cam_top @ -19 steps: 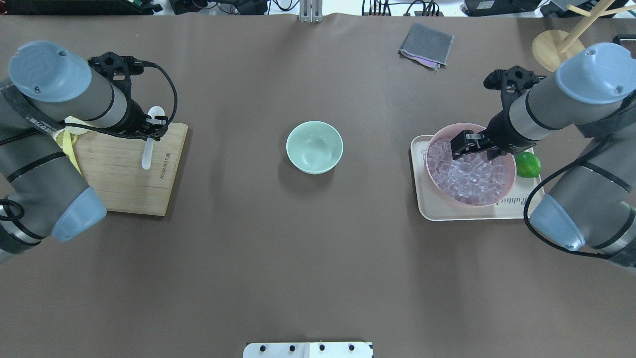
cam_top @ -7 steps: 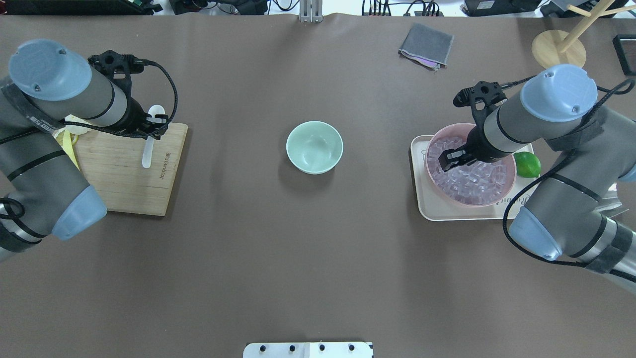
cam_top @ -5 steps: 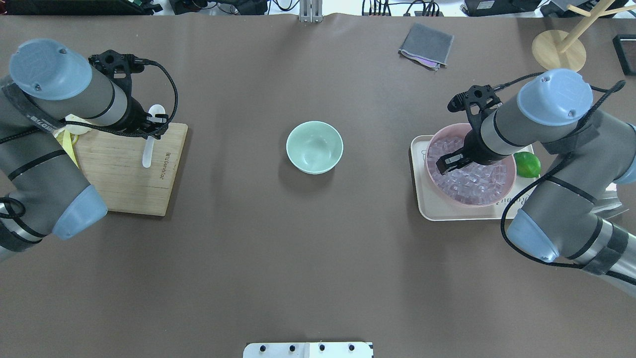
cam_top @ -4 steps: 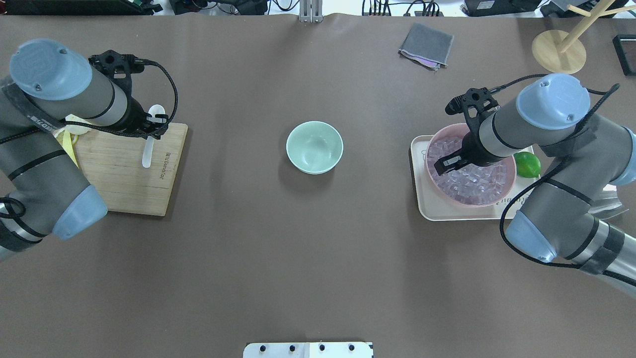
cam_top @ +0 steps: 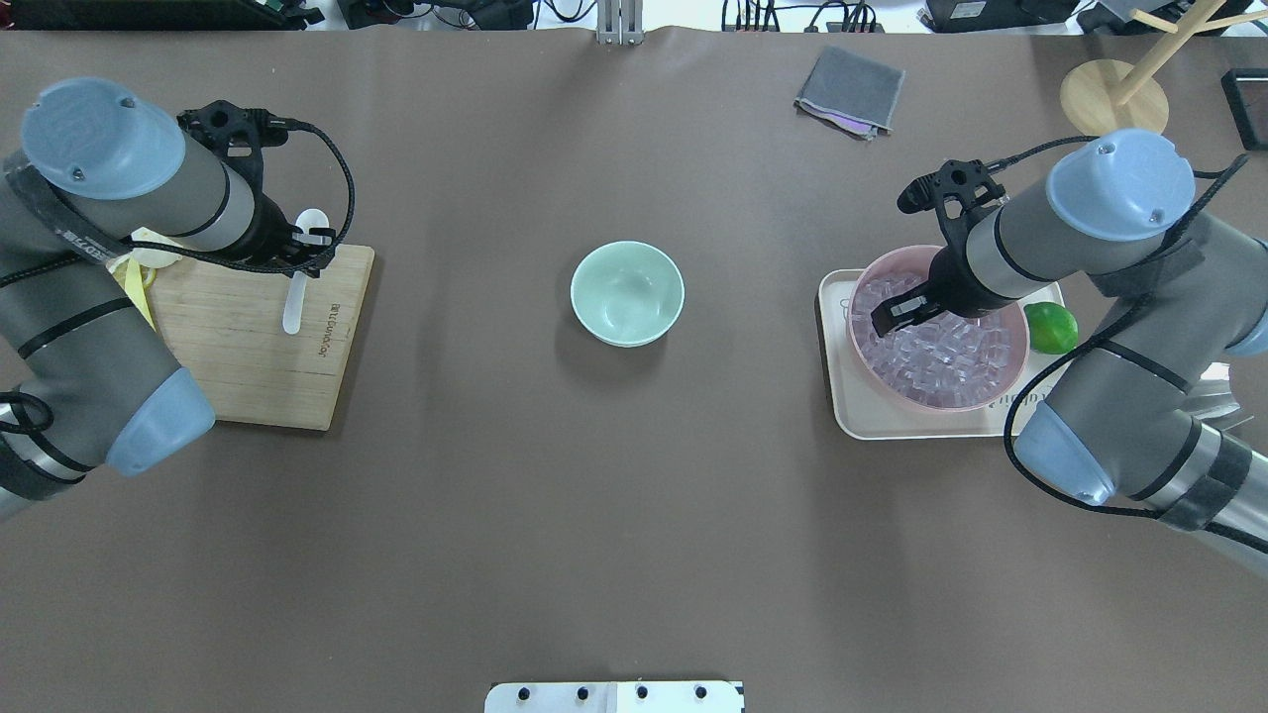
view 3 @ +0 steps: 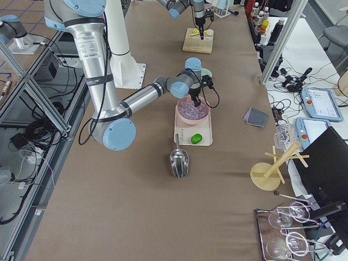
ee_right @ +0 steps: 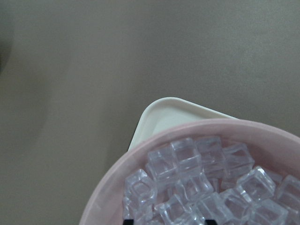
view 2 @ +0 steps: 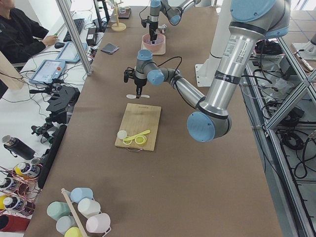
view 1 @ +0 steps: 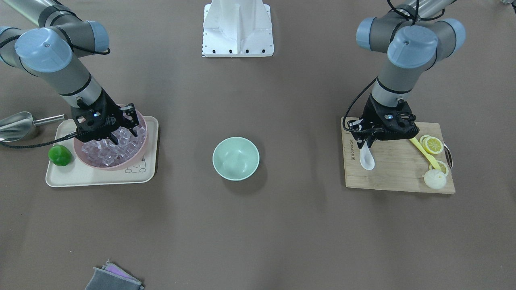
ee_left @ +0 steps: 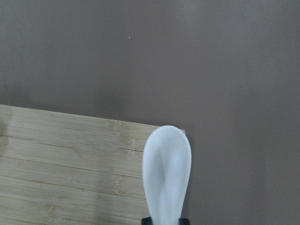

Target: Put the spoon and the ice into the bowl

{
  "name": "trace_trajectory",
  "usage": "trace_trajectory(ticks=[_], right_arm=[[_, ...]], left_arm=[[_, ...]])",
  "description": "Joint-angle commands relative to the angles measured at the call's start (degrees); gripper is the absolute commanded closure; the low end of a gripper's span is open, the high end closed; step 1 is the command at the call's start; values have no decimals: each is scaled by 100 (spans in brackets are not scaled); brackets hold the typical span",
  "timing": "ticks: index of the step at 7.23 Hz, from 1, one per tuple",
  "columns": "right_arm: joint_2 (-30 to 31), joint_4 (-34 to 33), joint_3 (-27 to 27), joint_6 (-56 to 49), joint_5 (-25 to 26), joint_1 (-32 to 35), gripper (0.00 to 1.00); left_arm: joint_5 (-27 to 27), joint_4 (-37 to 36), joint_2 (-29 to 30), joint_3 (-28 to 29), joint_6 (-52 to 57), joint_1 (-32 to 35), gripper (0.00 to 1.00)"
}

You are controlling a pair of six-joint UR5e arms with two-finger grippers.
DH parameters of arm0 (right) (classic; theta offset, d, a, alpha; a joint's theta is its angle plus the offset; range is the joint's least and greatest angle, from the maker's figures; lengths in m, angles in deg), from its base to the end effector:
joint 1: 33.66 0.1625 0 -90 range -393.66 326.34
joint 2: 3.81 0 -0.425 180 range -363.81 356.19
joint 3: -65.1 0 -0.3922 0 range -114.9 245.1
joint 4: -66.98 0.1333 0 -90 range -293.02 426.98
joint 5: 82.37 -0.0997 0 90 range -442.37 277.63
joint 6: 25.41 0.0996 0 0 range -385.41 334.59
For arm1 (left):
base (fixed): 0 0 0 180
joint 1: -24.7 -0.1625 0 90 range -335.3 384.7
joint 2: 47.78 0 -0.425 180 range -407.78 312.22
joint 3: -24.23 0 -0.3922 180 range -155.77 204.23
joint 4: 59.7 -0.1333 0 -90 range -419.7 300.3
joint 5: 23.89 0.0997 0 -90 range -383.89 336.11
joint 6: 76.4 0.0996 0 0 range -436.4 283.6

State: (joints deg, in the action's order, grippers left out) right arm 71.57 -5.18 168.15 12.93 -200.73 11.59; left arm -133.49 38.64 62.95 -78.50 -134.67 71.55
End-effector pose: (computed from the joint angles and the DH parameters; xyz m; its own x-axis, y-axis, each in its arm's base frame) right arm -0.3522 -0.4774 0.3819 0.6091 -0.3659 0.7036 0.1473 0.9239 0.3530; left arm 0.3474 -0.5166 0.3472 0.7147 -0.0380 -0.6984 0.1864 0.9728 0.1378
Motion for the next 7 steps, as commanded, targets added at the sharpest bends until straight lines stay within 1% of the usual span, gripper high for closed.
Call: trace_trajectory(ticks=[1, 3, 5, 7], right_arm=[[12, -8, -82, 129, 24, -8, 41], [-6, -8, -241, 165, 33, -8, 41], [-41, 1, -241, 480, 24, -17, 42], [-6, 9, -215, 586, 15, -17, 54]], left_arm=[[0, 0, 1, 7, 0, 0, 100], [0, 0, 18, -2, 0, -9, 100], [0, 0, 27, 7, 9, -9, 100], [0, 0, 71, 7, 18, -9, 100]])
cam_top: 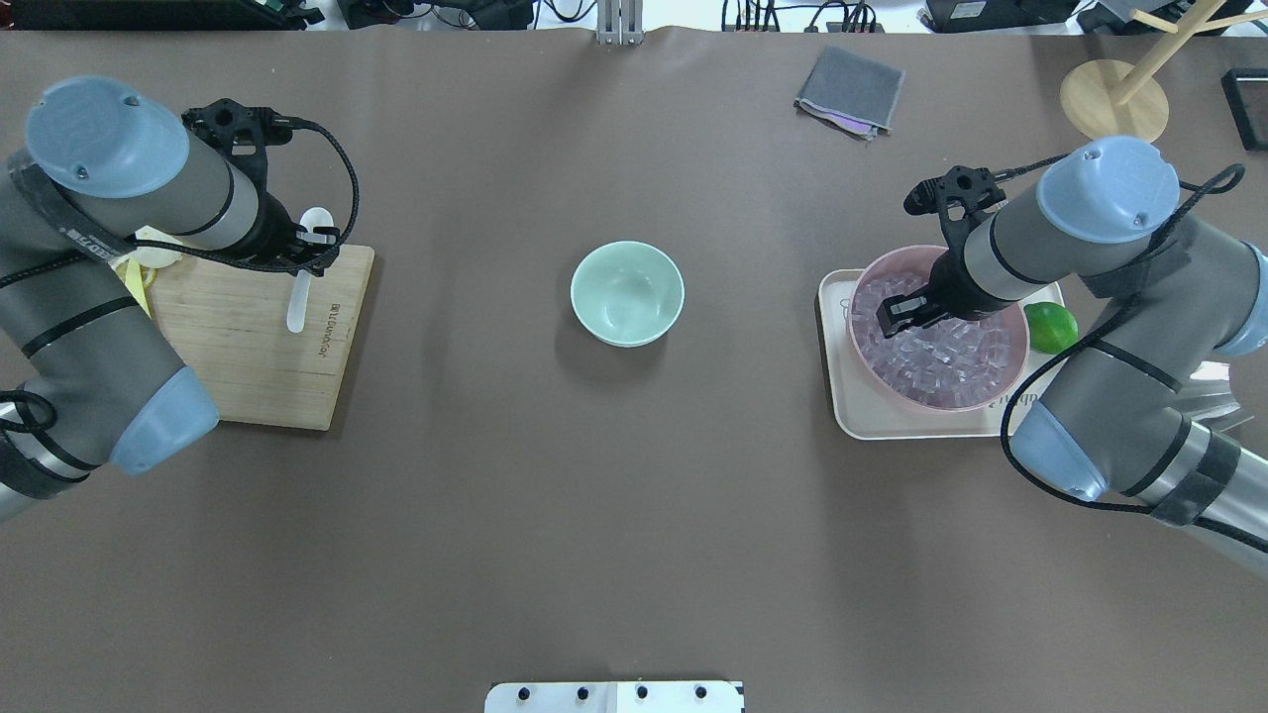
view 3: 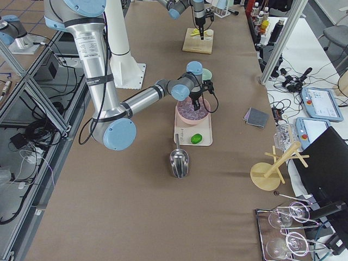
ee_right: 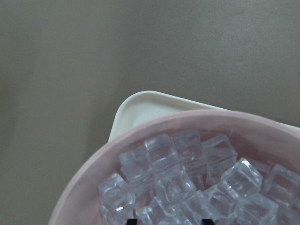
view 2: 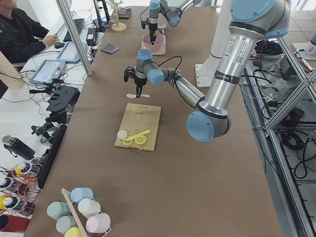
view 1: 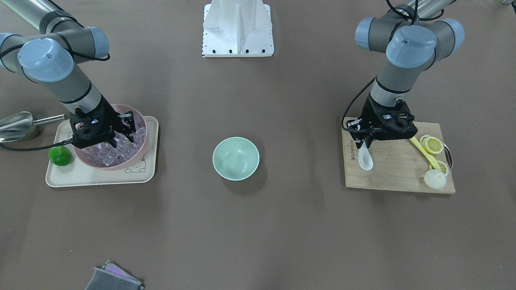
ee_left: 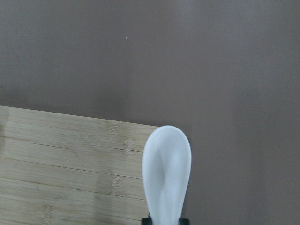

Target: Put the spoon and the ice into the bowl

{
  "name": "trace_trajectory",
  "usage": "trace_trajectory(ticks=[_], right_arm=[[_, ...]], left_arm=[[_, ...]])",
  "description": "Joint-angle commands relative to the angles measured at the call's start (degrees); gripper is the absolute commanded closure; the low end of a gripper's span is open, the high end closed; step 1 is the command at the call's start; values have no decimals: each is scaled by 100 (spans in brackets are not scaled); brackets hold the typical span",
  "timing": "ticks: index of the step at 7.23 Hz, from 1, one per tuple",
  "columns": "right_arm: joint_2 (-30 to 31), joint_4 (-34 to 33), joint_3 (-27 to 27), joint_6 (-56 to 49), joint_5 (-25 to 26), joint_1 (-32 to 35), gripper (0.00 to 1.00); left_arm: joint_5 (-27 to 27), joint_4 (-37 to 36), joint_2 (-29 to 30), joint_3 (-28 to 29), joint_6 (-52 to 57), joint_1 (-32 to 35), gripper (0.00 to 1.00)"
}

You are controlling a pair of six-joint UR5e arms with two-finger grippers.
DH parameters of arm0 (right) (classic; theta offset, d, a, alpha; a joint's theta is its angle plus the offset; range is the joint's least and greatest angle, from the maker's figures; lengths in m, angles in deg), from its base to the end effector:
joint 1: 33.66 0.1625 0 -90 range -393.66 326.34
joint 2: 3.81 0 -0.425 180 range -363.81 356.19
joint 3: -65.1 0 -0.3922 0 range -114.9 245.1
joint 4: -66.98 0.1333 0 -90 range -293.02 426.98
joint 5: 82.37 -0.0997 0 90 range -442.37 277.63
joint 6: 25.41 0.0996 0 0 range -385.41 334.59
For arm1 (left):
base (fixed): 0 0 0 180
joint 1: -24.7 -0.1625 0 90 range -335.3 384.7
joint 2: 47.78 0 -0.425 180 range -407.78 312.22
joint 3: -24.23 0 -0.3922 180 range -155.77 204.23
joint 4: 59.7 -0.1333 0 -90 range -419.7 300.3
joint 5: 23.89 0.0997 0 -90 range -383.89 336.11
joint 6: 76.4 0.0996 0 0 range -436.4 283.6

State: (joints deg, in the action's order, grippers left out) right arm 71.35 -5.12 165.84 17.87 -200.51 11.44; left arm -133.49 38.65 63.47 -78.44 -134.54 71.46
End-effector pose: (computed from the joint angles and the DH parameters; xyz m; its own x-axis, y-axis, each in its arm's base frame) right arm -0.3591 -0.4827 0.3991 0.6391 -0.2681 0.7209 0.1017 0.9585 0.2663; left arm 0.3495 -0.5175 0.3421 0.7112 -0.0304 -0.7023 0.1840 0.9723 0.1442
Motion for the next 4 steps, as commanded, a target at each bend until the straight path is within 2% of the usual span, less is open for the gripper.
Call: trace_trajectory(ticks=[1, 4], right_arm=[[25, 4, 25, 110, -7, 7, 64], [34, 4, 59, 102, -16, 7, 80]], left_arm=[[0, 0, 28, 1, 4, 0, 100], [0, 0, 28, 1, 4, 0, 100]])
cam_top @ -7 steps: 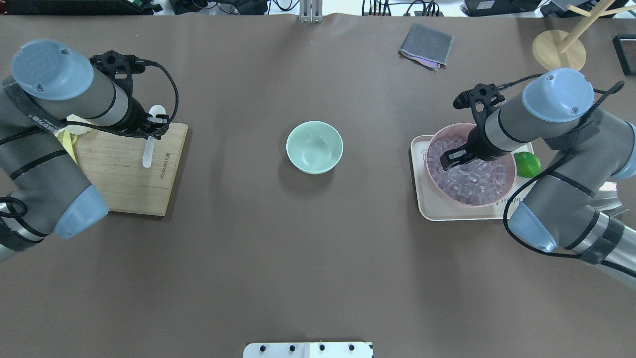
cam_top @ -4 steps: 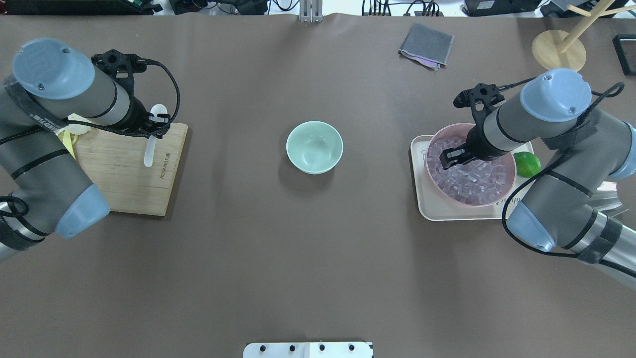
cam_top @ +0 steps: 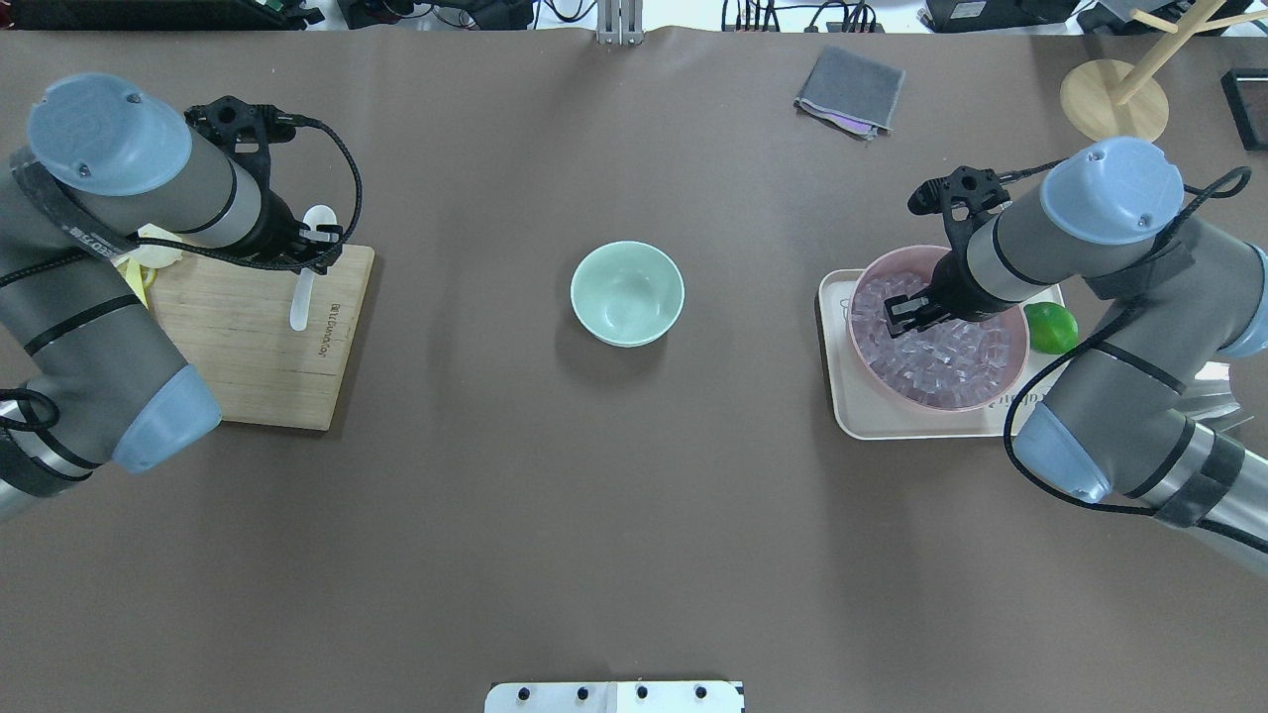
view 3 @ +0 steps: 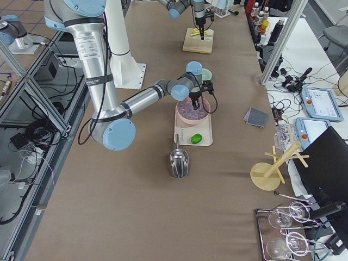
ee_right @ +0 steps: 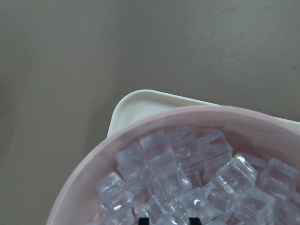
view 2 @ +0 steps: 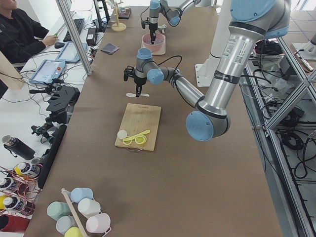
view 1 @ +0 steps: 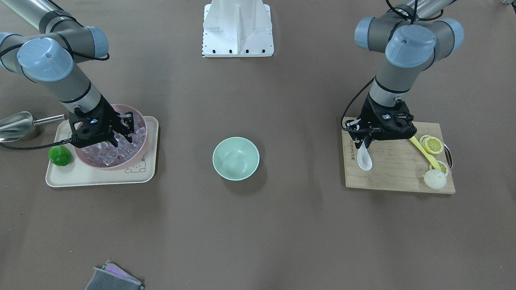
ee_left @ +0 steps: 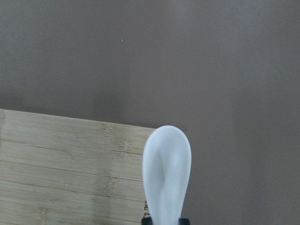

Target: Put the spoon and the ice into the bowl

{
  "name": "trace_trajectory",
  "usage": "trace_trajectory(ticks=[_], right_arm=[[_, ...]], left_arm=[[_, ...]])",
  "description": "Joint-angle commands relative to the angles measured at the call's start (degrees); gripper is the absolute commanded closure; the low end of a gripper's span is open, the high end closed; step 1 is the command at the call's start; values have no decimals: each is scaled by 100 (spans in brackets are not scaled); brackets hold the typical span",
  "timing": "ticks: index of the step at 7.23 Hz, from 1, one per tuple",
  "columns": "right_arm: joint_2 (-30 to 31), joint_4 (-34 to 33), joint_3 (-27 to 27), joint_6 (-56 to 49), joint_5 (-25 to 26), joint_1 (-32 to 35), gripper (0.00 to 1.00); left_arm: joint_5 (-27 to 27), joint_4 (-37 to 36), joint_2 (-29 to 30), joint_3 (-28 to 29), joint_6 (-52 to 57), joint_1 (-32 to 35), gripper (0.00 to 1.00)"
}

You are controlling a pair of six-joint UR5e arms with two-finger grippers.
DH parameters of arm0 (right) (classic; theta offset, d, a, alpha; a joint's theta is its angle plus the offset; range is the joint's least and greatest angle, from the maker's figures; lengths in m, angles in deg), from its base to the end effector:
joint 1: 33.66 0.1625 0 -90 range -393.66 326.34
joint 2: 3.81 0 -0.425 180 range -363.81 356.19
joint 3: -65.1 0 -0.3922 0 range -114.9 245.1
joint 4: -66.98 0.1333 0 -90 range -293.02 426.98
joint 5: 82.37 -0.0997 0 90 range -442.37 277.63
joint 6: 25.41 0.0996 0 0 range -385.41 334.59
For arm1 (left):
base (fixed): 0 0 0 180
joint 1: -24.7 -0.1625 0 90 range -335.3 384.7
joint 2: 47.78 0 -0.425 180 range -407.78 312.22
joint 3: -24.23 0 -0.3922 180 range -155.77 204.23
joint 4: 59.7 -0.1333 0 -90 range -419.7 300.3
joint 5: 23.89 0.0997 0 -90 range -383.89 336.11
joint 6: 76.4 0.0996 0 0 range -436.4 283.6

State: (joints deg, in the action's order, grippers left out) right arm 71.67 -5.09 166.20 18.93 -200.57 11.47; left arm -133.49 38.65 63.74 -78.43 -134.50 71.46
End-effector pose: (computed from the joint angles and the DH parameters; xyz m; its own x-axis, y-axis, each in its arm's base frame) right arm -0.3572 -0.4811 0.3993 0.6398 -0.2507 0.7265 0.0897 0.9632 0.2534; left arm 0.3501 -0.5181 0.3393 0.7092 -0.0274 -0.7045 0.1840 0.9718 0.1473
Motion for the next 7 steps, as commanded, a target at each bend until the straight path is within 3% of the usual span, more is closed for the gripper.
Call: trace_trajectory(ticks=[1, 3, 5, 7], right_arm=[[-24, 1, 33, -4, -28, 4, 86], [-7, -17, 252, -4, -176, 213, 99], [-16, -8, 454, -13, -948, 994, 100], [-59, -8, 665, -5, -995, 1094, 100]], left_arm=[[0, 0, 1, 0, 0, 0, 100], [0, 0, 53, -17, -17, 9, 100], [-52, -26, 482, -18, -288, 0, 100], [-61, 0, 1018, 26, -832, -61, 100]])
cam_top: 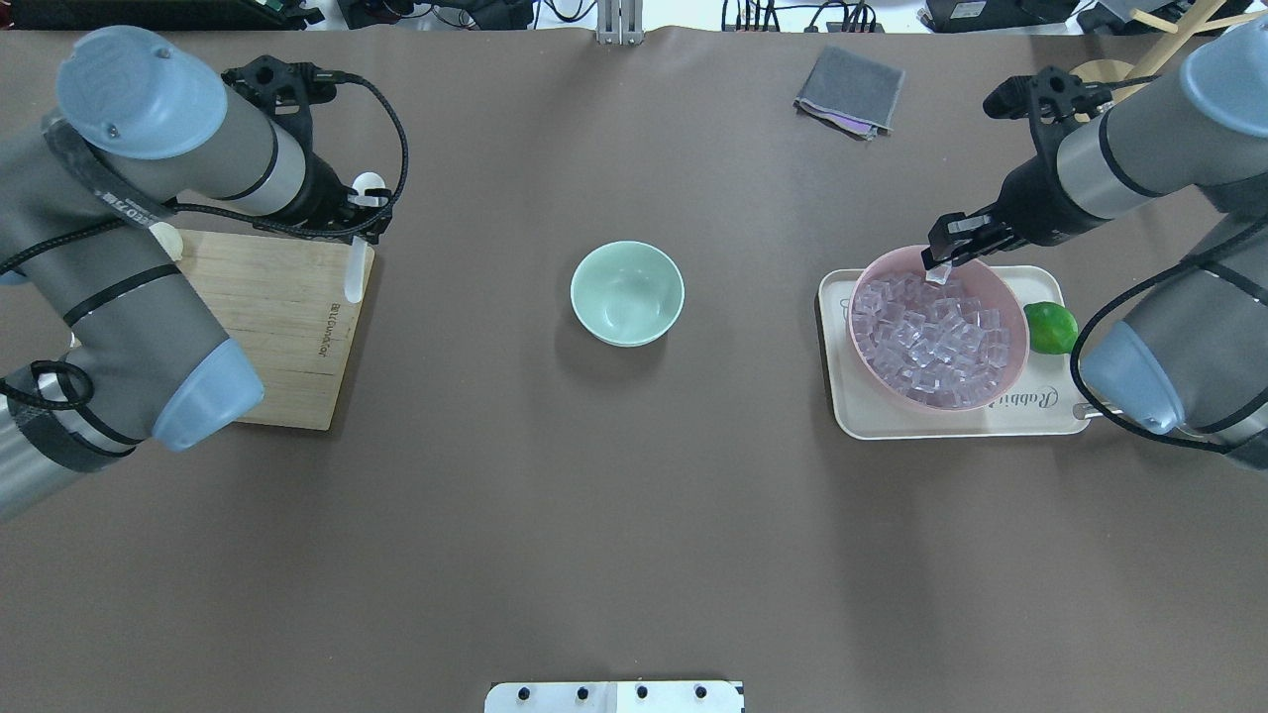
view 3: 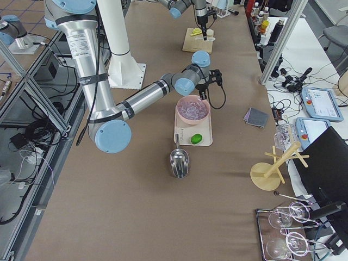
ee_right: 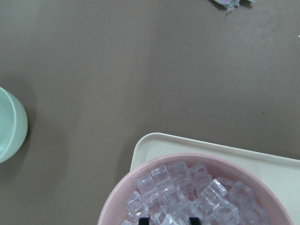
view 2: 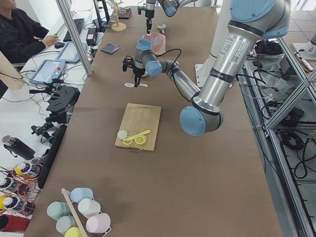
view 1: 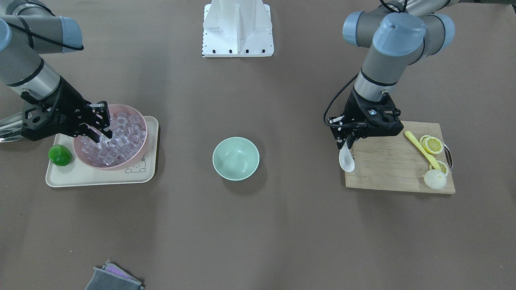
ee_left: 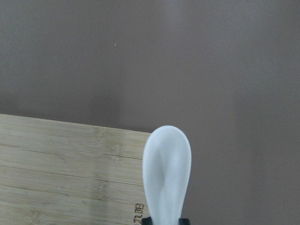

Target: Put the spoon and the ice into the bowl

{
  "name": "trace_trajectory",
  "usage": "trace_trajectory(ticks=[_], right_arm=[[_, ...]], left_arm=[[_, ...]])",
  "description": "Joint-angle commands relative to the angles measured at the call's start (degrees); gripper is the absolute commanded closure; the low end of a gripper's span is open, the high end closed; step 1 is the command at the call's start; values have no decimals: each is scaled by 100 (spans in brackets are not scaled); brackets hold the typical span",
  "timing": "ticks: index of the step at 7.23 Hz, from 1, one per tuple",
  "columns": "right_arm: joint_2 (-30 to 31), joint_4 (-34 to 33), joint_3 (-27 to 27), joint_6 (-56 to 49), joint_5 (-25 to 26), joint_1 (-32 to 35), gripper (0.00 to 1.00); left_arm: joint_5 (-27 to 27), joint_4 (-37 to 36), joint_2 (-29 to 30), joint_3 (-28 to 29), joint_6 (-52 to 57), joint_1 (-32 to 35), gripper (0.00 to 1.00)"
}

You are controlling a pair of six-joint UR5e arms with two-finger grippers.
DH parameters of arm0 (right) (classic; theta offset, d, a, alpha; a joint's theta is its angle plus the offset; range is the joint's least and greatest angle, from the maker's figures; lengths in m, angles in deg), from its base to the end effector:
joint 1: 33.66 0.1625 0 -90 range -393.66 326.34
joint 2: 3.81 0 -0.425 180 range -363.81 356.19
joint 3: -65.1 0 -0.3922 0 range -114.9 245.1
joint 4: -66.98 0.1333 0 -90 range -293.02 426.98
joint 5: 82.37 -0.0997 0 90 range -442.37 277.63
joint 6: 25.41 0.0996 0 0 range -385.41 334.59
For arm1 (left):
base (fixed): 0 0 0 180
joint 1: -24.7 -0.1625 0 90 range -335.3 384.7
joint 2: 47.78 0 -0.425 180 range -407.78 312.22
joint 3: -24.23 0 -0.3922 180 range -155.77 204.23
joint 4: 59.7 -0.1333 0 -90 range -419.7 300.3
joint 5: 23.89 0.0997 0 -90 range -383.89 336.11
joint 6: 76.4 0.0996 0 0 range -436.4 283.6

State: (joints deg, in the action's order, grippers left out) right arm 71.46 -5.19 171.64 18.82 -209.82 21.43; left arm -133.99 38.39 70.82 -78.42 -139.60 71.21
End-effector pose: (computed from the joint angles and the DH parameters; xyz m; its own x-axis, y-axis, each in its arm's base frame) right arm -0.2656 -0.5077 0.3464 0.5394 -0.2211 0.8125 -0.0022 0.9645 0.2639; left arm 0.3646 -0.5283 0.2624 0.6266 -0.0453 -0.7781 0.2458 0.9588 0.1422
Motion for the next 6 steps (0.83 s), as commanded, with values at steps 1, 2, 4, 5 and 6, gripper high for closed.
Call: trace_trajectory(ticks=[1, 2, 4, 5, 6], right_arm=[[-169, 1, 121, 24, -61, 98, 100], [-301, 1, 121, 172, -52, 90, 100], [-600, 1, 69, 603, 1, 29, 100], [-688, 1, 43, 630, 53, -7, 100], [-732, 1, 42, 648, 193, -77, 100]], left_arm=[[-12, 43, 730, 244, -594, -211, 100], [-3, 260, 1013, 507, -901, -491, 100], [32, 1399, 1270, 1366, -1316, -817, 100], [50, 1692, 1471, 1814, -1457, -906, 100], [58, 1712, 1629, 1967, -1476, -1055, 100]])
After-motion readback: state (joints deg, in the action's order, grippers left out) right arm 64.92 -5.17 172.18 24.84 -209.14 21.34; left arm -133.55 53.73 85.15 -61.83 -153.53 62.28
